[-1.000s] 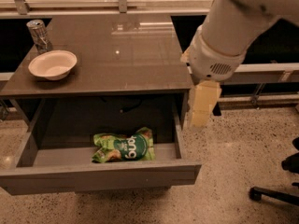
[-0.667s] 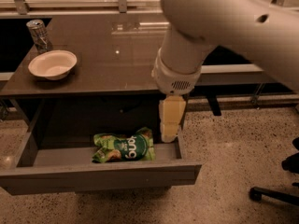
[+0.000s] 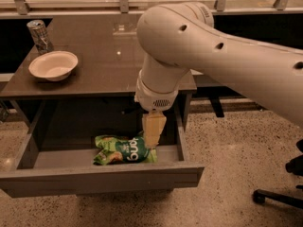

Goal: Pick green rice chip bag from top drawer and place on counter

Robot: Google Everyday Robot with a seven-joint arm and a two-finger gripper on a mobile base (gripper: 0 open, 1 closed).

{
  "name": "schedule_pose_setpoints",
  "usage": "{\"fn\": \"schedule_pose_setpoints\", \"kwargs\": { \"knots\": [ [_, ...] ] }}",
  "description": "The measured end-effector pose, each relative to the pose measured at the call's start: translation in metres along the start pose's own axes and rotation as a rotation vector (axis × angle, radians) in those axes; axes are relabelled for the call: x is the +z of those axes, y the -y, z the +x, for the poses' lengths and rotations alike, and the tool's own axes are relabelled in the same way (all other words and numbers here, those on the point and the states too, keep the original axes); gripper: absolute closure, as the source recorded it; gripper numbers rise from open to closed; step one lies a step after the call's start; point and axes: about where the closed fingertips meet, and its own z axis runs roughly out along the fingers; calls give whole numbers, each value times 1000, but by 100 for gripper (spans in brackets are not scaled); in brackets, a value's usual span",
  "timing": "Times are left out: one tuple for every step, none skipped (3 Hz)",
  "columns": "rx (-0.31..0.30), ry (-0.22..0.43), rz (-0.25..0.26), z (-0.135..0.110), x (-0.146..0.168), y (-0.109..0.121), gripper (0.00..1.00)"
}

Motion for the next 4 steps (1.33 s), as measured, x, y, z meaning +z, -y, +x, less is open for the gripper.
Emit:
{"fn": "schedule_pose_setpoints", "kwargs": {
  "knots": [
    [-3, -2, 2, 0, -1, 0, 0],
    [-22, 18, 1, -14, 27, 16, 0],
    [-46, 46, -2, -39, 73, 38, 8],
    [-63, 50, -6, -54, 104, 48, 22]
  ]
}}
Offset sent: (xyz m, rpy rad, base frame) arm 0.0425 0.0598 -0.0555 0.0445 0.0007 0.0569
